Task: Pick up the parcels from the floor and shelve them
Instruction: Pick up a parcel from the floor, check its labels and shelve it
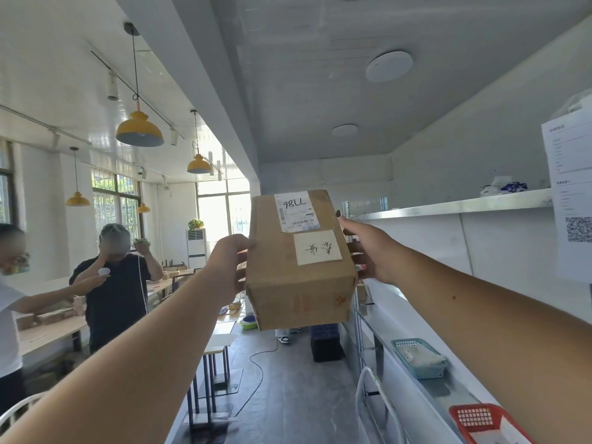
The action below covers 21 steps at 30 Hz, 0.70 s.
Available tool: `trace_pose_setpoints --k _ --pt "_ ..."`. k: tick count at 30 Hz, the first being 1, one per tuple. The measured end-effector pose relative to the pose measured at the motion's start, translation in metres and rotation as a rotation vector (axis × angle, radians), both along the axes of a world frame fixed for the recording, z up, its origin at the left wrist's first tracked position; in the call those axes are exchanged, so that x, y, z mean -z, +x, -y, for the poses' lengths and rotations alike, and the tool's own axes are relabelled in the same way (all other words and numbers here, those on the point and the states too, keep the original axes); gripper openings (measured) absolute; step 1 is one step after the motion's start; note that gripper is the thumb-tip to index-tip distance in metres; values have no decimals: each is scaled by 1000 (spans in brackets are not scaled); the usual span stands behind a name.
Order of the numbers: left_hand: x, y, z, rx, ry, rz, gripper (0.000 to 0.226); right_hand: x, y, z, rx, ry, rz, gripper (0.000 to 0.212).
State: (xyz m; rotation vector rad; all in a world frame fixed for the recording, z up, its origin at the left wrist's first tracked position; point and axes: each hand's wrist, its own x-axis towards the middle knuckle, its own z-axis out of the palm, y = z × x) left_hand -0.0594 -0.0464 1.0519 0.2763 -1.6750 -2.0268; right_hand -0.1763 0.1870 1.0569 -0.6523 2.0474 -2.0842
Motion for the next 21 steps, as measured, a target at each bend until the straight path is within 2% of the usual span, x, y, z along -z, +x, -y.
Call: trace_pose_setpoints --k 2,7,11,14,15,17,19,21 --pt "0 -1 0 -18 6 -17 20 0 3 1 4 -2 -11 48" --pt "-2 -8 3 -33 -30 -27 78 1 9 6 15 5 -3 48" --pt "-4 -15 3 -100 -106 0 84 2 13 12 23 -9 23 63" --pt "-7 -21 3 -144 -171 62 89 7 1 14 35 0 15 101" --pt "-8 -22 3 -154 -179 78 88 9 -5 15 31 5 6 102" --pt "-7 -22 2 -159 -175 103 83 7 4 14 54 38 -30 73" --pt "-1 -19 0 -134 -152 90 68 4 14 12 82 50 -74 43" --pt "5 -16 -2 -92 -116 53 55 3 13 11 69 51 -97 29"
